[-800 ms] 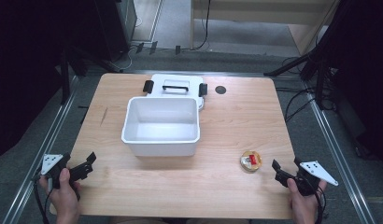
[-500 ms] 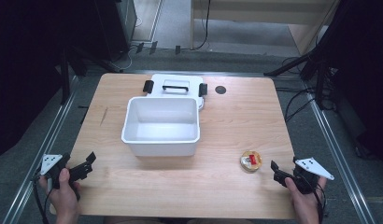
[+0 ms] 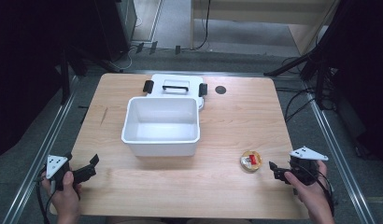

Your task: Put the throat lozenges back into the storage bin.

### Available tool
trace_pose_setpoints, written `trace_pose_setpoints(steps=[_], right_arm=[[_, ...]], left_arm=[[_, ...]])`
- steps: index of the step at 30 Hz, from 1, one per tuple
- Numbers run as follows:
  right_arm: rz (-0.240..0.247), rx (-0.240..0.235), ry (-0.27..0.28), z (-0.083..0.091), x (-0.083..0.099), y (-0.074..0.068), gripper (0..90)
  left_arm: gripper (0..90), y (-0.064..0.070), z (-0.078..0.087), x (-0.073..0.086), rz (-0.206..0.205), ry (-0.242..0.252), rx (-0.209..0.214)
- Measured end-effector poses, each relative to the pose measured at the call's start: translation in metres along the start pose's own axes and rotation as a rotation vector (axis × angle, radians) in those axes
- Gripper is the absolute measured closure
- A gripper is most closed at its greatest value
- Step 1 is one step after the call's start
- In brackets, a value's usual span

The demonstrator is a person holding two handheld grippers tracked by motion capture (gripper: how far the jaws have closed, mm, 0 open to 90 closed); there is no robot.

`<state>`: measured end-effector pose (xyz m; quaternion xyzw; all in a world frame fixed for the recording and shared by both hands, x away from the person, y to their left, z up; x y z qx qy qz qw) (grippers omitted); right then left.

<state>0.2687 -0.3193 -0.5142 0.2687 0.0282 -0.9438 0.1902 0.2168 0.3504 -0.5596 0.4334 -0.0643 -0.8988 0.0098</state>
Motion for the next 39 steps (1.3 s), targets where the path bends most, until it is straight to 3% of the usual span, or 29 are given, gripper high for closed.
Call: trace_pose_setpoints(steps=[4, 5, 8, 12, 14, 15, 21, 22, 23, 24, 25, 30, 33, 36, 39], right_arm=[[0.057, -0.025, -0.084, -0.001, -0.009, -0.005, 13.9], [0.057, -0.025, -0.084, -0.001, -0.009, -0.005, 13.9], [0.088, -0.032, -0.162, -0.001, -0.015, -0.009, 13.9], [0.11, -0.041, -0.197, 0.001, -0.02, -0.012, 13.8], [0.128, -0.042, -0.224, 0.002, -0.023, -0.014, 13.8], [0.155, -0.034, -0.262, 0.002, -0.027, -0.017, 13.8], [0.195, -0.046, -0.335, 0.003, -0.036, -0.023, 13.8], [0.211, -0.046, -0.37, 0.001, -0.038, -0.026, 13.8], [0.211, -0.046, -0.37, 0.001, -0.038, -0.026, 13.8], [0.234, -0.036, -0.417, -0.003, -0.041, -0.029, 13.7], [0.234, -0.036, -0.417, -0.003, -0.041, -0.029, 13.7], [0.289, -0.019, -0.522, -0.014, -0.051, -0.041, 12.7], [0.305, -0.007, -0.549, -0.018, -0.056, -0.045, 12.2], [0.31, -0.029, -0.569, -0.021, -0.062, -0.051, 8.4], [0.302, -0.033, -0.581, -0.023, -0.066, -0.054, 7.1]], left_arm=[[0.0, -0.002, -0.001, -0.001, 0.024, -0.01, 0.006], [0.0, -0.002, -0.001, -0.001, 0.024, -0.01, 0.006], [0.0, 0.002, -0.001, 0.0, -0.008, -0.006, -0.022], [0.0, 0.005, -0.001, 0.0, -0.041, -0.008, -0.043], [0.0, 0.007, -0.001, 0.0, -0.048, -0.009, -0.054], [0.0, 0.007, -0.001, 0.0, -0.053, -0.009, -0.062], [0.0, 0.008, -0.003, -0.001, -0.061, -0.024, -0.084], [0.0, 0.009, -0.003, 0.0, -0.067, -0.021, -0.09], [0.0, 0.009, -0.003, 0.0, -0.067, -0.021, -0.09], [0.0, 0.01, -0.003, 0.0, -0.075, -0.019, -0.088], [0.0, 0.01, -0.003, 0.0, -0.08, -0.016, -0.085], [0.0, 0.01, -0.002, 0.0, -0.084, -0.015, -0.078], [0.0, 0.01, -0.002, 0.0, -0.082, -0.015, -0.073], [0.0, 0.006, -0.002, -0.001, -0.038, -0.018, -0.057], [0.0, 0.004, -0.002, -0.001, -0.027, -0.018, -0.046]])
Point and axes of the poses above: each handheld gripper's, and its own axes: z roughly backward along the jaws, x roughly out of its underside, y roughly to its right, the point moved 2 cm from there along -z, roughly forward along the jaws, and after that the axes turned 14 degrees about -y, right-handed, at the moved point
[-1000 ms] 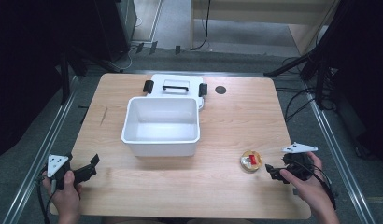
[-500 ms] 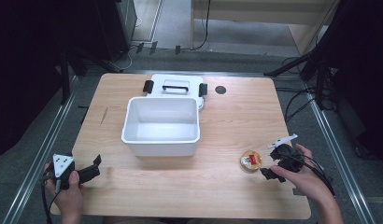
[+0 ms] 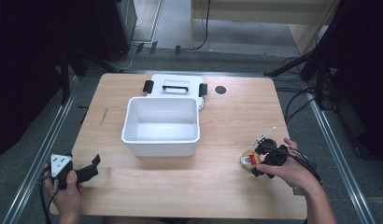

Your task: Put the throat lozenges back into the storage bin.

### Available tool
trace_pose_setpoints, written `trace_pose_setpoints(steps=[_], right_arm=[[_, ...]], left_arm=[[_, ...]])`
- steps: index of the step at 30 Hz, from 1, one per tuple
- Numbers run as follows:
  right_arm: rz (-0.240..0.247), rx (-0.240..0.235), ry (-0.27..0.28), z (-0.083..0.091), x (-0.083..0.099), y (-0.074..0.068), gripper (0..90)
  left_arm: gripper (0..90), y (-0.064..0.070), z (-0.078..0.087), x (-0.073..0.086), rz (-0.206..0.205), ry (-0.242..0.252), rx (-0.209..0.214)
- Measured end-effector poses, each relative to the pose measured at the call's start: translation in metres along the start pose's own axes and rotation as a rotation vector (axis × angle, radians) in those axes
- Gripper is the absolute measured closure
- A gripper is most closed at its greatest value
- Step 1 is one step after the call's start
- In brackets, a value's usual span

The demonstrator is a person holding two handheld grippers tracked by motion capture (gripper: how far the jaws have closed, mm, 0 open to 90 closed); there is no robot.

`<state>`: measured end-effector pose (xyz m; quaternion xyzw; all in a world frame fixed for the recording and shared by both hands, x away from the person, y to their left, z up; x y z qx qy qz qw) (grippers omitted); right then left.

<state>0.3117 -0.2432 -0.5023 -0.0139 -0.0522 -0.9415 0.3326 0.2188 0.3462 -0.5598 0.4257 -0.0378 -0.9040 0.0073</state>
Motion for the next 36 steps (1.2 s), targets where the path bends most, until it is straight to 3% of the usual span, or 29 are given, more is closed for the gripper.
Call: trace_pose_setpoints(steps=[9, 17, 26, 36], right_arm=[[-0.047, -0.011, -0.03, -0.005, -0.021, -0.005, 6.9], [-0.055, -0.002, -0.041, -0.01, -0.033, -0.012, 12.3], [-0.091, 0.017, -0.077, -0.018, -0.041, -0.013, 17.9], [-0.087, -0.012, -0.076, -0.013, -0.043, -0.011, 20.3]], left_arm=[[0.0, 0.0, 0.0, 0.0, 0.006, -0.005, 0.001], [0.0, 0.0, -0.001, 0.0, 0.006, -0.009, 0.0], [0.0, -0.001, -0.001, 0.0, 0.013, -0.008, 0.01], [0.0, -0.002, -0.001, -0.001, 0.017, -0.01, 0.016]])
Point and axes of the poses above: each handheld gripper's, and its own axes: z roughly backward along the jaws, x roughly out of its underside, y roughly to its right, the point moved 2 cm from there along -z, roughly forward along the jaws, and after that the axes turned 14 degrees about -y, right-handed, at the moved point
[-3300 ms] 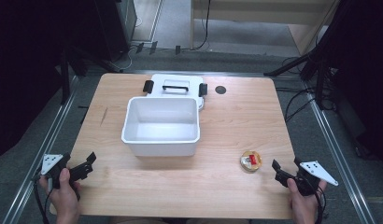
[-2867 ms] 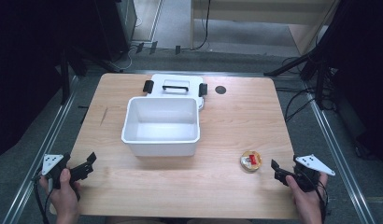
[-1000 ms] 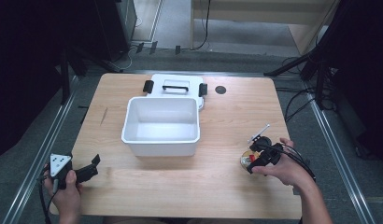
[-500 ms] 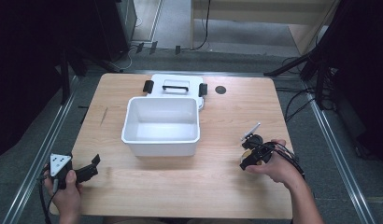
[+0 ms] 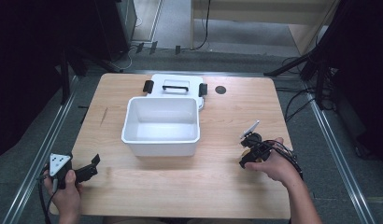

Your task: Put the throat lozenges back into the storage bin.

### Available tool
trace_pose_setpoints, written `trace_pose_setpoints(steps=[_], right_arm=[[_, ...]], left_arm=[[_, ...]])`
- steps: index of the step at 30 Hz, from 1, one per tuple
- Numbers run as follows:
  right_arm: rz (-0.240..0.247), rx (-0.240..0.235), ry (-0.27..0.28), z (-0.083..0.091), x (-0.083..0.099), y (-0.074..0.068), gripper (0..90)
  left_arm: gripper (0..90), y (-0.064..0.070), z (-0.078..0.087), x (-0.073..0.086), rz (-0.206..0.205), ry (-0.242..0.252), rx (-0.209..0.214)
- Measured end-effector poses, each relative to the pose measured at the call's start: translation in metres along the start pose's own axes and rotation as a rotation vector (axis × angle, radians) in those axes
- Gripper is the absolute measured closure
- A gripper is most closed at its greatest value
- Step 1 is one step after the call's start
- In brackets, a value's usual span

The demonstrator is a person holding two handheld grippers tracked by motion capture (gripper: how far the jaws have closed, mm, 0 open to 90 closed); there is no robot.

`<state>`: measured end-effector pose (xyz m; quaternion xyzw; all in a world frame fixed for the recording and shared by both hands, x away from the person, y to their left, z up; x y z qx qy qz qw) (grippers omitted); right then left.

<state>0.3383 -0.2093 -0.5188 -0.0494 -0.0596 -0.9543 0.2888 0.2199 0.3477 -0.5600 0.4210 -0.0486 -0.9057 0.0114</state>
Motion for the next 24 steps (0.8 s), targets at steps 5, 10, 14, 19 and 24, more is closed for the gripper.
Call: trace_pose_setpoints(steps=[5, 10, 14, 19, 24], right_arm=[[0.02, -0.005, 0.012, 0.008, -0.001, -0.002, 20.4], [0.024, -0.018, 0.031, 0.021, -0.005, -0.003, 20.4], [0.028, -0.011, 0.041, 0.028, -0.009, -0.003, 20.5], [0.05, -0.016, 0.046, 0.039, -0.015, -0.007, 20.5], [0.058, -0.033, 0.053, 0.047, -0.022, -0.01, 20.6]], left_arm=[[0.0, 0.0, 0.0, 0.0, -0.001, 0.0, 0.001], [0.0, -0.001, 0.0, 0.0, 0.004, -0.004, 0.008], [0.0, -0.001, -0.001, 0.0, 0.012, -0.006, 0.0], [0.0, -0.001, -0.001, 0.0, 0.015, -0.008, 0.001], [0.0, -0.001, -0.001, 0.0, 0.016, -0.008, -0.001]])
Point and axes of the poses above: each handheld gripper's, and its own axes: z roughly backward along the jaws, x roughly out of its underside, y roughly to its right, the point moved 2 cm from there along -z, roughly forward along the jaws, and after that the axes turned 14 degrees about -y, right-handed, at the moved point
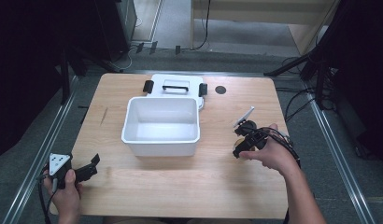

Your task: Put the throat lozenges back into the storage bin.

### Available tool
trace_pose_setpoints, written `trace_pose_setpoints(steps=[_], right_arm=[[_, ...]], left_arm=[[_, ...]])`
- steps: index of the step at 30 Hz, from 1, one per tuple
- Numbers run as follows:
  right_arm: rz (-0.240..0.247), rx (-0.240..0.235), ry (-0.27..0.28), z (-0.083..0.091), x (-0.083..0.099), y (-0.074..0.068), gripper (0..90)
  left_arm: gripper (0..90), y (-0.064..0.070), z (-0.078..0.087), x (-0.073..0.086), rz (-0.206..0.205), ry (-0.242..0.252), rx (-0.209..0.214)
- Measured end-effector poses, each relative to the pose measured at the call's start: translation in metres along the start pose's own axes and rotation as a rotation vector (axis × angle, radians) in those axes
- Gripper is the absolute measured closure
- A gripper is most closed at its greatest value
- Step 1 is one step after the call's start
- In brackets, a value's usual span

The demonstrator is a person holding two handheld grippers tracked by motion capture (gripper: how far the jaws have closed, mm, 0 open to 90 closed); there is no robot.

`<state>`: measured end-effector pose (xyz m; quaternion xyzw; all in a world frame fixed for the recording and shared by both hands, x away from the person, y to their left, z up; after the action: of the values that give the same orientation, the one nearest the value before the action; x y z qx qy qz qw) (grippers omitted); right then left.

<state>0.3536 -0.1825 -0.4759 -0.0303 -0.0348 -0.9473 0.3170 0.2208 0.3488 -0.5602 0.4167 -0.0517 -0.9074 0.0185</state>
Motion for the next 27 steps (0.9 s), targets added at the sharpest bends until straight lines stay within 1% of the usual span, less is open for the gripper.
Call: trace_pose_setpoints(steps=[4, 5, 6, 7, 9, 14, 19, 21, 27], right_arm=[[0.002, -0.007, 0.006, 0.008, -0.007, -0.001, 20.6], [0.005, -0.005, 0.006, 0.013, -0.01, -0.002, 20.6], [0.005, -0.005, 0.006, 0.013, -0.01, -0.002, 20.6], [0.011, -0.006, 0.016, 0.02, -0.014, -0.003, 20.6], [0.013, -0.006, 0.018, 0.021, -0.015, -0.003, 20.6], [0.027, -0.004, 0.024, 0.034, -0.025, -0.008, 20.6], [0.043, -0.004, 0.024, 0.042, -0.035, -0.013, 20.6], [0.039, -0.007, 0.022, 0.043, -0.036, -0.014, 20.6], [0.049, -0.005, 0.022, 0.054, -0.045, -0.017, 20.5]], left_arm=[[0.0, 0.0, 0.0, 0.0, 0.0, -0.001, -0.003], [0.0, 0.0, 0.0, 0.0, -0.002, -0.004, -0.003], [0.0, 0.0, 0.0, 0.0, -0.002, -0.004, -0.003], [0.0, 0.0, 0.0, 0.0, -0.003, -0.002, -0.004], [0.0, 0.0, 0.0, 0.0, -0.004, -0.004, -0.006], [0.0, 0.001, -0.001, 0.0, -0.006, -0.008, -0.009], [0.0, 0.001, -0.001, -0.001, -0.009, -0.014, -0.012], [0.0, 0.001, -0.001, -0.001, -0.007, -0.014, -0.01], [0.0, 0.001, -0.002, -0.001, -0.009, -0.02, -0.013]])
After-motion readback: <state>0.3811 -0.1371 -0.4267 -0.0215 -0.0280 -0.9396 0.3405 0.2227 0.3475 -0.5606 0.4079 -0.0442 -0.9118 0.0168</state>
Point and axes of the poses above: each handheld gripper's, and its own axes: z roughly backward along the jaws, x roughly out of its underside, y roughly to its right, the point moved 2 cm from there along -z, roughly forward along the jaws, and after that the axes turned 14 degrees about -y, right-handed, at the moved point
